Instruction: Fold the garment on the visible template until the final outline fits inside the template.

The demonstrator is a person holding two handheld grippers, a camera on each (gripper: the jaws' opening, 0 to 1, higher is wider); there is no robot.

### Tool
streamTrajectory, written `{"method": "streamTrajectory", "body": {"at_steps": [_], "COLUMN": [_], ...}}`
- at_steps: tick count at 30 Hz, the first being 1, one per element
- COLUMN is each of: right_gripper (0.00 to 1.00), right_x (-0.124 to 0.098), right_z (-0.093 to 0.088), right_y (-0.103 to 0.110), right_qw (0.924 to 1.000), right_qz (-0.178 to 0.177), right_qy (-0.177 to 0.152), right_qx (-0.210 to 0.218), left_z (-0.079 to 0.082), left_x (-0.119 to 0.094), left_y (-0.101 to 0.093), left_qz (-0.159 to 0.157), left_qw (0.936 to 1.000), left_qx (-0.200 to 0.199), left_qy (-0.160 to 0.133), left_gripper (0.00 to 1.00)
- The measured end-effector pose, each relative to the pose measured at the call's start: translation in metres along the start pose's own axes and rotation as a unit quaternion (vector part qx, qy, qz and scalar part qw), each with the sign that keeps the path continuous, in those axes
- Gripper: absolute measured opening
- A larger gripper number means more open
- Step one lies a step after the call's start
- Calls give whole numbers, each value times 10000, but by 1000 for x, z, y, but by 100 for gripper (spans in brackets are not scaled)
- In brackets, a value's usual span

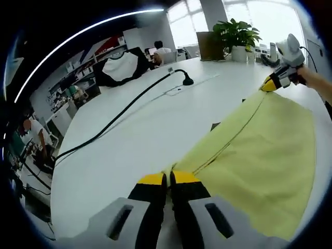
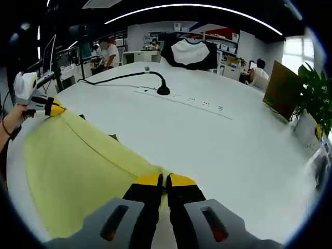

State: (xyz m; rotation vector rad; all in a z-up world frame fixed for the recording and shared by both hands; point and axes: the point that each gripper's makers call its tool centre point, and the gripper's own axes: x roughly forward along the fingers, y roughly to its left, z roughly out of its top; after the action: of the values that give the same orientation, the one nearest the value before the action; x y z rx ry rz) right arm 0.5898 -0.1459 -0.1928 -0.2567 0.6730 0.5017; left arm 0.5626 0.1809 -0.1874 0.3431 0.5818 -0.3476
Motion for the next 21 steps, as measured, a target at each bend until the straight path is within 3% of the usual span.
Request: {"method": "streamTrajectory", "body": {"at_steps": [2, 5, 7, 9, 11, 13, 15, 16, 17, 18, 19, 21], "right_gripper": [1, 7, 18, 21, 25, 30, 34, 37, 40, 42, 42, 42], "right_x": [0, -4, -8, -18, -26, -31, -34, -34, -34, -32, -31, -28], "right_z": [0, 7, 19, 27, 32, 36, 35, 33, 32, 30, 25, 17], "right_y": [2, 2, -7, -16, -23, -27, -36, -37, -36, -33, -27, -19], "right_qw": [9999, 9975, 9944, 9905, 9874, 9773, 9640, 9534, 9477, 9412, 9339, 9369], "right_qz": [22, 141, -21, -114, -122, -86, -226, -233, -172, -73, 143, 404], "right_qy": [2, -125, -410, -629, -765, -879, -777, -711, -711, -680, -594, -457], "right_qx": [-137, -682, -972, -1215, -1381, -1923, -2533, -2923, -3108, -3310, -3524, -3443], "left_z": [0, 2, 8, 15, 22, 28, 34, 32, 31, 27, 25, 22], "left_x": [-1, -6, -12, -18, -24, -29, -30, -30, -30, -29, -27, -23], "left_y": [-1, -6, -3, 1, 6, 8, 8, 8, 7, 3, 2, 2], "left_qz": [-7, -162, -135, -93, -68, -116, -151, -183, -209, -369, -447, -505], "left_qw": [10000, 9983, 9964, 9912, 9831, 9700, 9466, 9308, 9278, 9190, 9151, 9174], "left_qx": [-2, 546, 835, 1317, 1826, 2424, 3216, 3650, 3724, 3925, 4005, 3945], "left_qy": [25, 101, 52, -33, -97, -125, -155, -62, -26, 59, 105, 158], "left_gripper": [4, 7, 20, 34, 38, 43, 53, 56, 57, 56, 55, 52]}}
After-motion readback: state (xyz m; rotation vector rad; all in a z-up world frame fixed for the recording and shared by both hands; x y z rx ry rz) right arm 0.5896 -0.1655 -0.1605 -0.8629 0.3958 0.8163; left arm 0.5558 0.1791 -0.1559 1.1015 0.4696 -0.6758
